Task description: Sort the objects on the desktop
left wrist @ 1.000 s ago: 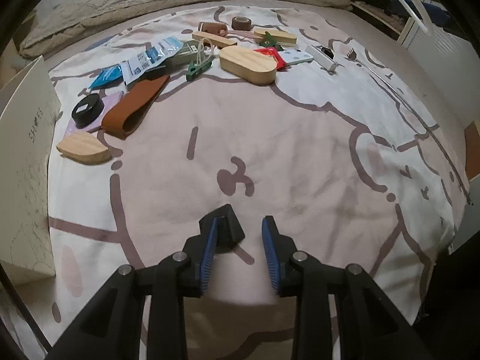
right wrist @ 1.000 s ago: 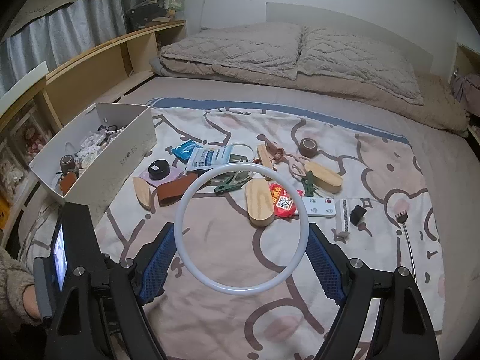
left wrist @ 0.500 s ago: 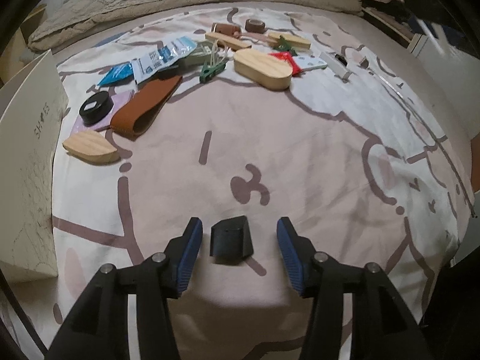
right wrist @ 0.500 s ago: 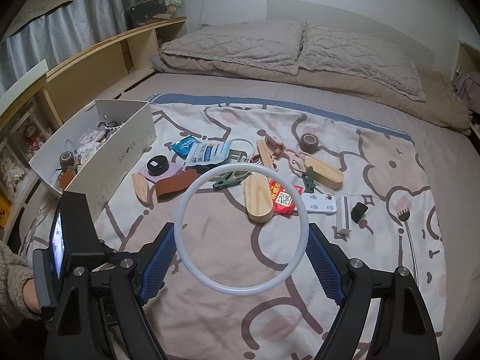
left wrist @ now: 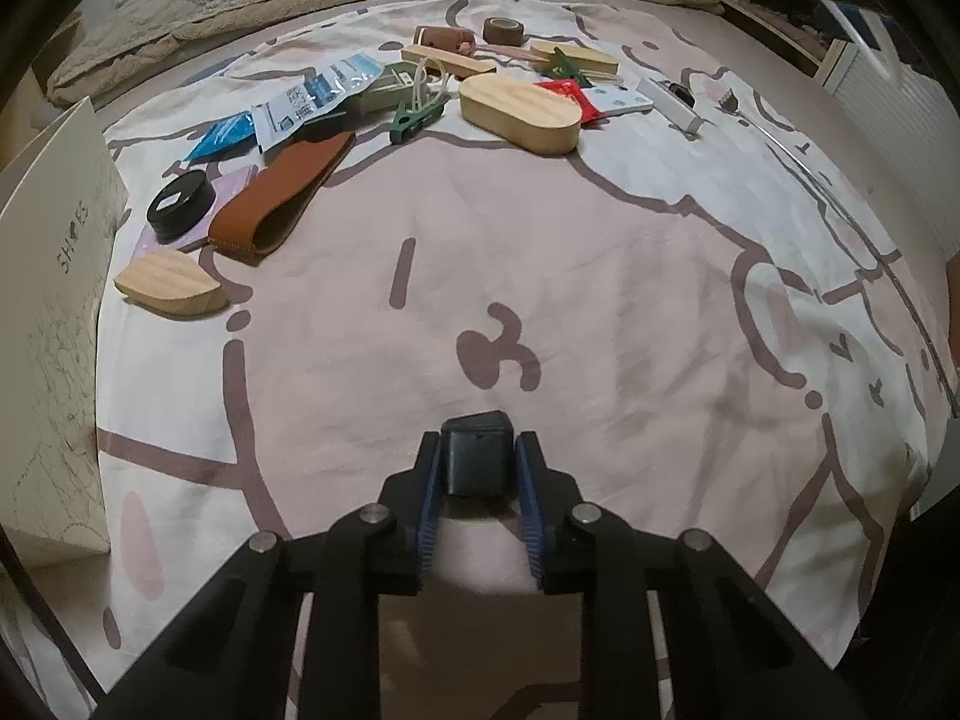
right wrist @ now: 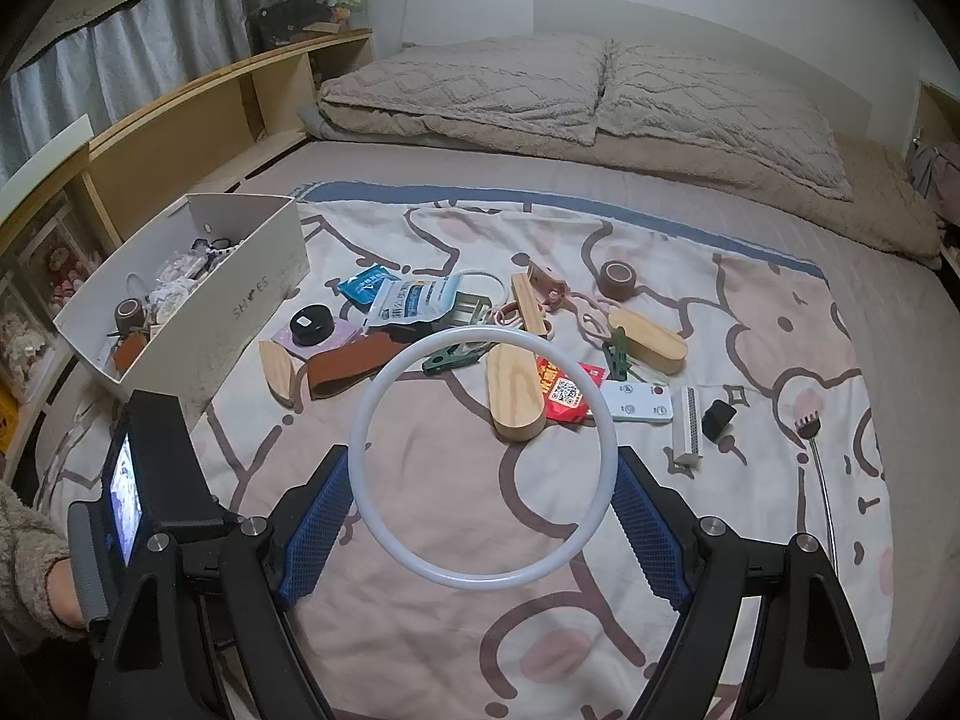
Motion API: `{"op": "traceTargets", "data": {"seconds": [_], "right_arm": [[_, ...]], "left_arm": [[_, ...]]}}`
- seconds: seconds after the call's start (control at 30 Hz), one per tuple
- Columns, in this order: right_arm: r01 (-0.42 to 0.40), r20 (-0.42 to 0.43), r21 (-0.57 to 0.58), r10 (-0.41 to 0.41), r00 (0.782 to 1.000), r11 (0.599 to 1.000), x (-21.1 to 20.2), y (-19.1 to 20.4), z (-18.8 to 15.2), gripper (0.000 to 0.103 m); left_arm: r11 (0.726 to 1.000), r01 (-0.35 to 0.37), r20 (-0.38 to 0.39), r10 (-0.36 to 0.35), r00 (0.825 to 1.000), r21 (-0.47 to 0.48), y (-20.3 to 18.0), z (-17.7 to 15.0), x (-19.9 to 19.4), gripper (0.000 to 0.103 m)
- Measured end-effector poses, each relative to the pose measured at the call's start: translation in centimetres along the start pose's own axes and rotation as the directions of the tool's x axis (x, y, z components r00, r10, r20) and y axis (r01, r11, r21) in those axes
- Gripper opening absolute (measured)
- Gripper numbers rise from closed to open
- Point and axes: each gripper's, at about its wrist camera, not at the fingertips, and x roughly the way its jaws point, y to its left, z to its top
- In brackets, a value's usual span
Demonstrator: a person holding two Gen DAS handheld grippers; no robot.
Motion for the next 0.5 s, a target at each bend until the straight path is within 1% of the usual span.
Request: {"op": "traceTargets", "data": {"seconds": [0.27,0.4,0.5], "right_arm": [[0.006,0.006,-0.004,-0.006,1.0,1.0,0.1,0.1,-0.1,0.084],[-0.004,0.021,0.006,0.004,1.0,1.0,0.0,0.0,0.3,0.084],[-0.005,0.025,0.018,0.005,1.0,1.0,-0.1,-0.2,0.6,0.084]], "left_arm": [[1.0,-0.02,0.03,0.021,0.999,-0.01,0.5,0.9,-1.0,0.024],[0.999,-0.042,0.078,0.043,0.996,-0.017,1.1,1.9,-2.3,0.024],[0.998,-0.045,0.118,0.048,0.992,-0.032,1.7,2.8,-3.5,0.024]]}}
